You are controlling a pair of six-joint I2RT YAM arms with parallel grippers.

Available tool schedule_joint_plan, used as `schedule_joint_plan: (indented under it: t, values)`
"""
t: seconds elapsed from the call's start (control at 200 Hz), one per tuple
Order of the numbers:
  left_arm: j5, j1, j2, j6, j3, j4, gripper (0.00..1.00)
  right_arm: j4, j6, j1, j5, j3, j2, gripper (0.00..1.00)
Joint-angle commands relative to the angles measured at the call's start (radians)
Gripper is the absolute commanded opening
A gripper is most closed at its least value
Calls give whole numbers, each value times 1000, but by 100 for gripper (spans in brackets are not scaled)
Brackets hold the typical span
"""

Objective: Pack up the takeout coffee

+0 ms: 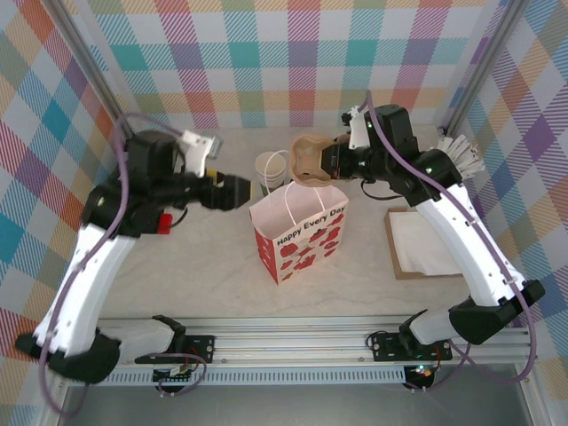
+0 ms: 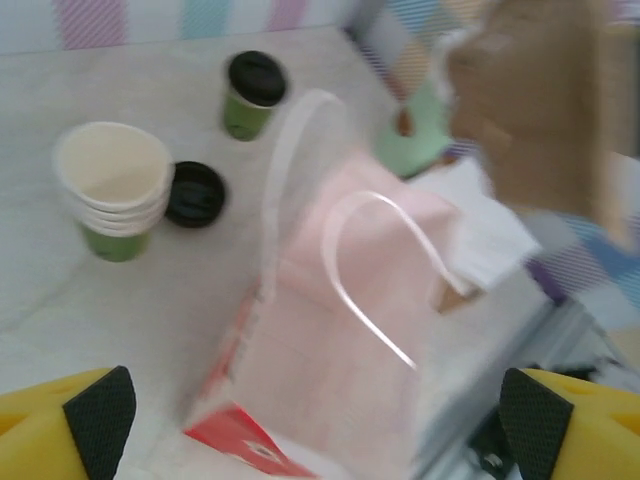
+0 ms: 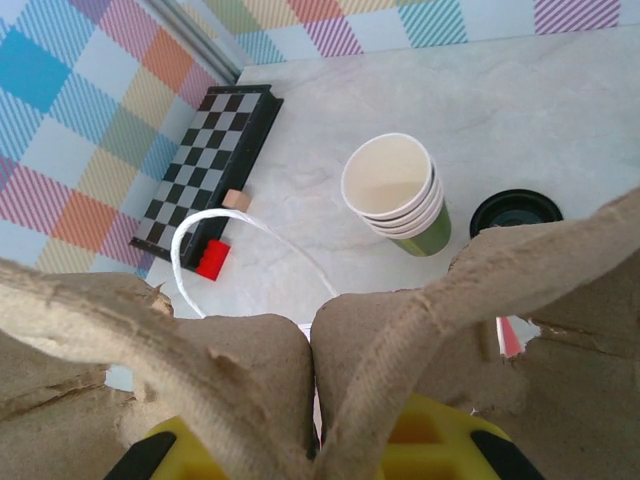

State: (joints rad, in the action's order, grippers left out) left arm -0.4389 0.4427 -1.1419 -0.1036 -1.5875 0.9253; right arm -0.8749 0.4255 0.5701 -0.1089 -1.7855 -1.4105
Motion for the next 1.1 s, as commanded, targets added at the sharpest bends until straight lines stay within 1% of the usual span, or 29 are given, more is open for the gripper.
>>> schedule_joint_plan:
  t: [0.0, 0.07, 0.13, 0.255, 0.31, 0.36, 0.41, 0.46, 0.5, 0.575, 0.69, 0.735, 0.82, 0.89, 1.01, 1.05, 1.095]
  values:
    - [-172, 42, 23, -91, 163, -140, 91, 25, -21, -11, -74, 2, -2, 0]
    - [-124, 75, 3, -190, 224, -212, 87, 15, -24, -19, -77, -3, -2, 0]
    - [-84, 108, -33, -233, 244, -243, 86, 11, -27, -25, -72, 2, 6, 0]
    - [41, 200, -108, -247, 228, -283, 83, 17, -24, -34, -67, 27, 27, 0]
    - [76, 227, -144, -249, 205, -295, 81, 20, -22, -36, -70, 33, 33, 0]
    - [111, 242, -178, -251, 179, -293, 80, 23, -19, -36, -74, 39, 36, 0]
    - [175, 249, -210, -264, 158, -273, 79, 29, -16, -36, -80, 47, 39, 0]
    - [204, 250, -237, -269, 142, -256, 78, 34, -13, -36, -87, 53, 40, 0]
    - [206, 251, -253, -266, 136, -249, 78, 39, -12, -36, -92, 58, 40, 0]
    - [177, 255, -273, -259, 133, -257, 79, 39, -12, -36, -95, 61, 38, 0]
    - [87, 257, -268, -224, 121, -276, 80, 30, -14, -36, -98, 52, 31, 0]
    - [104, 257, -247, -199, 112, -266, 82, 31, -15, -36, -94, 54, 34, 0]
    - [203, 255, -210, -153, 76, -211, 86, 35, -18, -36, -86, 57, 41, 0]
    - [191, 255, -212, -114, 19, -160, 87, 36, -21, -36, -80, 55, 45, 0]
    - [79, 257, -249, -121, -44, -155, 83, 34, -21, -36, -62, 52, 49, 0]
    - [87, 261, -266, -137, -47, -161, 81, 33, -14, -36, -43, 54, 52, 0]
    - [132, 260, -292, -156, -56, -146, 76, 33, -6, -39, -23, 57, 57, 0]
